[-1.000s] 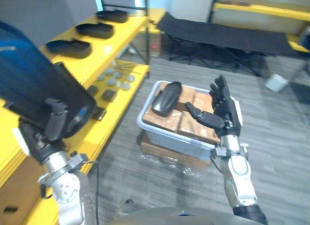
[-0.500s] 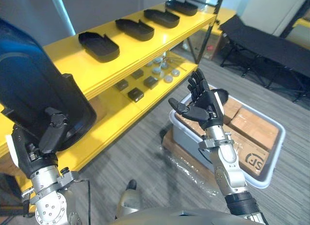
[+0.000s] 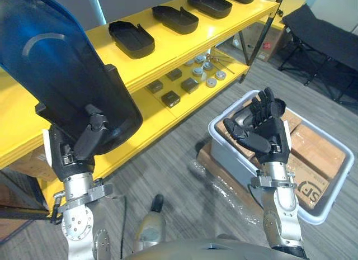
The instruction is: Walk over and take three plastic housings, then place them on the shelf
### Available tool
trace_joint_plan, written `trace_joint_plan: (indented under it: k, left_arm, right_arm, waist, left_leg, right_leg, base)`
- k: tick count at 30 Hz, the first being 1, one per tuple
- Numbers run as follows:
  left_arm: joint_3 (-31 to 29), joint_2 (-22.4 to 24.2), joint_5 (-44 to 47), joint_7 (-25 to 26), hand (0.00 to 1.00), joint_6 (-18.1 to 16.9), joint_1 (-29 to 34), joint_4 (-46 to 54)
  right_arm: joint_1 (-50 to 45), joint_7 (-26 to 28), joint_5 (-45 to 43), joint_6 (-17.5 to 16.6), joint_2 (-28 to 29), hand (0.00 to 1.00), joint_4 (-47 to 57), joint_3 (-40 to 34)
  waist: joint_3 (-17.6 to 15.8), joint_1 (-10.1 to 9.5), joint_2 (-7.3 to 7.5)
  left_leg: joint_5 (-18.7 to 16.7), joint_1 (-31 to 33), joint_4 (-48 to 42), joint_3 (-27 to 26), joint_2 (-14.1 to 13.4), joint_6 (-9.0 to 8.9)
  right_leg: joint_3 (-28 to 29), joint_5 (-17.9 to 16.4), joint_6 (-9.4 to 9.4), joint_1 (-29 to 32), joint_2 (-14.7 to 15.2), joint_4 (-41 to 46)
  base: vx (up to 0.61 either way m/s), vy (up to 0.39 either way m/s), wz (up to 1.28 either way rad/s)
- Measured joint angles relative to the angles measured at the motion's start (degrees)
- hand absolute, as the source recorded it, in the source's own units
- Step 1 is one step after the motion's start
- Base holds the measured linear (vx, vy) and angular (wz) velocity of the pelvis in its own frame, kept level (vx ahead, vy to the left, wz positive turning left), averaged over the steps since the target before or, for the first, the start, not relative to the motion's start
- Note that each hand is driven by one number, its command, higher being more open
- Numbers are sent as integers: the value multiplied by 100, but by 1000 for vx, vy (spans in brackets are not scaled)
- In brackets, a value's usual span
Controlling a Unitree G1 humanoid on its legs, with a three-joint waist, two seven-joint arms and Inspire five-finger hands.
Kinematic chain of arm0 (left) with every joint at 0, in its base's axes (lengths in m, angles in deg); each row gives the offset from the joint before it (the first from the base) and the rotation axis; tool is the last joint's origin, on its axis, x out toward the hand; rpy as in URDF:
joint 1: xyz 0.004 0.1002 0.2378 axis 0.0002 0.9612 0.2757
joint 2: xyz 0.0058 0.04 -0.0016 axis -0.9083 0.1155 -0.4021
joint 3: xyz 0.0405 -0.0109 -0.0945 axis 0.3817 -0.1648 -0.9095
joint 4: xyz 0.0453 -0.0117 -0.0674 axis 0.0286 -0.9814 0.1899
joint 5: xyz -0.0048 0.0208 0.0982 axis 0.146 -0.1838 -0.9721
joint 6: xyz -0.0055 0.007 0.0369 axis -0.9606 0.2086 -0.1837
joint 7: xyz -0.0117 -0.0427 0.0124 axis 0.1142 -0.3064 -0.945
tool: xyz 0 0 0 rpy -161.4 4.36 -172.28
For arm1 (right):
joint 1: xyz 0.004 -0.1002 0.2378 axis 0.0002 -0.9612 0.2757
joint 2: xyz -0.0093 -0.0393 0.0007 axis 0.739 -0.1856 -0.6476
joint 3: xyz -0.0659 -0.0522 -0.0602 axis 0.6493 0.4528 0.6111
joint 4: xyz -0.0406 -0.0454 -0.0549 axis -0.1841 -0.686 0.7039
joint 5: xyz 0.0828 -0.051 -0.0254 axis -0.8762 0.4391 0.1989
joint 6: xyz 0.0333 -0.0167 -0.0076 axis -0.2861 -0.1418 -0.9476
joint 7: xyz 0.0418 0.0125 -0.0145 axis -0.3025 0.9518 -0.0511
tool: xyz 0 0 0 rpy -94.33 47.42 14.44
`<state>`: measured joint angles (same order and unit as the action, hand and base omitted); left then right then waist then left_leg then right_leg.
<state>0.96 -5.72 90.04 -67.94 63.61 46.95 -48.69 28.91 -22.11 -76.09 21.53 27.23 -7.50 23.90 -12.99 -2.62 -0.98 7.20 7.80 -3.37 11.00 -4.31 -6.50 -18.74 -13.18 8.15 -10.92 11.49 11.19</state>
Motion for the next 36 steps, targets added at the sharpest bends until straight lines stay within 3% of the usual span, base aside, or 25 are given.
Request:
trace_joint_plan:
  k: [4, 6, 9, 10, 11, 12, 13, 14, 15, 16, 17, 18, 20, 21, 23, 25, 27, 28, 29, 30, 31, 34, 36]
  left_arm:
    - [-100, -15, -68, 19, 0, -422, 3, 9]
    - [-214, -24, -71, 55, 0, -468, -1, 40]
    - [-398, -39, -76, 109, 0, -467, -39, 41]
    - [-404, -29, -78, 112, 0, -467, -61, 40]
    - [-398, -28, -82, 110, 0, -467, -82, 40]
    - [-404, -86, -109, 104, 0, -469, -154, 47]
    - [-433, -187, -206, 124, 0, -469, -208, 77]
    - [-445, -230, -245, 130, 0, -469, -218, 98]
    - [-431, -308, -291, 190, 0, -470, -223, 156]
    - [-437, -305, -289, 246, 0, -473, -242, 181]
    - [-475, -305, -286, 313, 0, -474, -296, 185]
    - [-487, -306, -286, 341, 0, -474, -337, 184]
    - [-504, -307, -283, 430, 0, -474, -539, 184]
    - [-499, -306, -283, 430, 0, -474, -608, 181]
    - [-377, -314, -283, 395, 0, -474, -881, 168]
    - [-236, -320, -272, 363, 0, -470, -893, 144]
    - [-174, -357, -274, 284, 0, -471, -864, 199]
    - [-237, -468, -271, 277, 0, -482, -826, 284]
    - [-247, -399, -274, 264, 0, -526, -820, 267]
    - [-236, -225, -269, 254, 0, -522, -686, 289]
    - [-240, -169, -267, 235, 0, -522, -606, 304]
    - [-172, -163, -264, 195, 0, -442, -621, 336]
    - [-4, -178, -274, 22, 0, -337, -678, 309]
  right_arm:
    - [-79, -29, -152, -112, 30, 100, 2, 69]
    - [-43, -107, -150, -160, 173, 100, 2, 247]
    - [220, -371, -76, -237, 304, 100, 2, 492]
    - [315, -521, 96, -263, 288, 100, -16, 500]
    - [344, -635, 183, -279, 277, 100, -16, 499]
    - [370, -822, 334, -380, 290, 100, -15, 480]
    - [410, -945, 401, -463, 321, 100, -18, 458]
    - [438, -987, 439, -489, 350, 100, -20, 434]
    - [496, -1016, 512, -572, 423, 100, -24, 387]
    - [578, -993, 515, -617, 415, 100, -23, 363]
    - [696, -912, 516, -623, 384, 100, -20, 289]
    - [770, -864, 518, -623, 364, 100, -21, 240]
    - [1004, -778, 516, -628, 103, 100, -12, 130]
    - [1013, -777, 515, -635, 30, 100, 30, 89]
    - [969, -840, 509, -724, -69, 100, 273, -146]
    - [843, -1012, 511, -731, -71, 100, 709, -231]
    - [669, -1028, 509, -763, -92, 100, 1368, -298]
    - [655, -987, 519, -803, -114, 100, 1733, -291]
    - [705, -968, 508, -889, -253, 100, 1832, -303]
    - [749, -859, 493, -933, -542, 100, 1982, -370]
    - [757, -766, 459, -939, -658, 100, 2099, -406]
    - [891, -468, 247, -900, -680, 100, 2166, -613]
    - [847, -395, 227, -660, -634, 100, 1957, -900]
  waist:
    - [14, -127, -3]
    - [60, -187, 149]
    - [122, -253, 336]
    - [131, -225, 295]
    - [150, -226, 261]
    - [170, -232, 234]
    - [171, -201, 279]
    - [170, -168, 294]
    - [166, -107, 284]
    - [173, -71, 285]
    - [167, -58, 243]
    - [157, -56, 221]
    - [167, -39, 64]
    - [168, -28, 20]
    - [165, 113, -22]
    - [200, 151, 40]
    - [283, 126, 205]
    - [421, 96, 461]
    - [420, 75, 380]
    - [519, 27, 144]
    - [647, -50, 72]
    - [758, 108, 15]
    - [747, 239, 65]
  left_leg:
    - [-62, 207, -350, -517, 15, 111]
    - [-97, 303, -526, -613, 169, 106]
    - [-659, 671, -1305, -656, 502, 323]
    - [-843, 692, -1547, -623, 572, 372]
    - [-906, 687, -1604, -598, 587, 413]
    - [-998, 620, -1639, -567, 603, 506]
    - [-1070, 443, -1563, -494, 694, 614]
    - [-1092, 343, -1513, -441, 724, 670]
    - [-1098, 165, -1423, -305, 748, 843]
    - [-1135, 30, -1375, -264, 741, 899]
    - [-1167, -154, -1305, -209, 723, 929]
    - [-1199, -253, -1272, -187, 703, 936]
    - [-1364, -437, -1253, -25, 550, 923]
    - [-1404, -452, -1268, 52, 511, 915]
    - [-1514, -500, -1415, 562, 502, 785]
    - [-1693, -632, -1631, 955, 599, 626]
    - [-2080, -613, -1897, 1040, 720, 525]
    - [-2374, -450, -2173, 230, 421, 342]
    - [-2430, -413, -2358, -83, 142, 209]
    - [-2514, -419, -2440, -160, -259, 57]
    - [-2476, -420, -2304, -193, -399, 7]
    - [-1943, -423, -1706, -922, -847, -157]
    - [-1610, -439, -1397, -1366, -840, -210]
  right_leg:
    - [-132, -37, 7, -66, 152, -22]
    - [-124, -74, 5, -96, 311, -29]
    - [-141, -153, -319, -181, 547, 8]
    - [-53, 12, -568, -130, 620, 443]
    - [53, 124, -648, 89, 681, 924]
    - [360, 467, -919, 542, 764, 1893]
    - [680, 1044, -929, 895, 836, 2608]
    - [826, 1283, -946, 1007, 855, 2885]
    - [975, 757, -650, 1174, 790, 3227]
    - [972, 365, -559, 1269, 664, 3242]
    - [884, 42, -590, 1378, 454, 2995]
    - [837, -51, -603, 1427, 333, 2802]
    - [931, -75, -626, 1778, -245, 1917]
    - [1054, -44, -607, 1871, -392, 1686]
    - [1625, 91, -425, 2097, -676, 1046]
    - [1802, 264, -472, 2011, -588, 893]
    - [1802, 604, -605, 1751, -346, 911]
    - [1675, 650, -365, 1433, -125, 767]
    - [1516, 541, -18, 1321, -176, 731]
    - [1261, 456, -165, 1158, -412, 704]
    - [1199, 420, -228, 1154, -503, 657]
    - [738, 466, -376, 993, -558, 441]
    - [409, 515, -384, 755, -480, 169]
  base:
    - [-30, 56, 18]
    - [68, 69, 11]
    - [160, 151, 24]
    - [157, 108, 26]
    - [185, 155, 38]
    - [190, 194, 39]
    - [212, 190, 41]
    - [323, 142, 44]
    - [288, 75, 35]
    - [339, 66, 32]
    - [220, 43, 16]
    - [256, 42, 14]
    - [251, 4, 23]
    - [185, -28, 62]
    - [195, -138, 109]
    - [246, -271, 129]
    - [211, -358, 125]
    - [133, -400, 84]
    - [116, -466, 83]
    - [109, -366, 47]
    - [167, -342, 51]
    - [188, -223, 72]
    - [125, -109, 83]
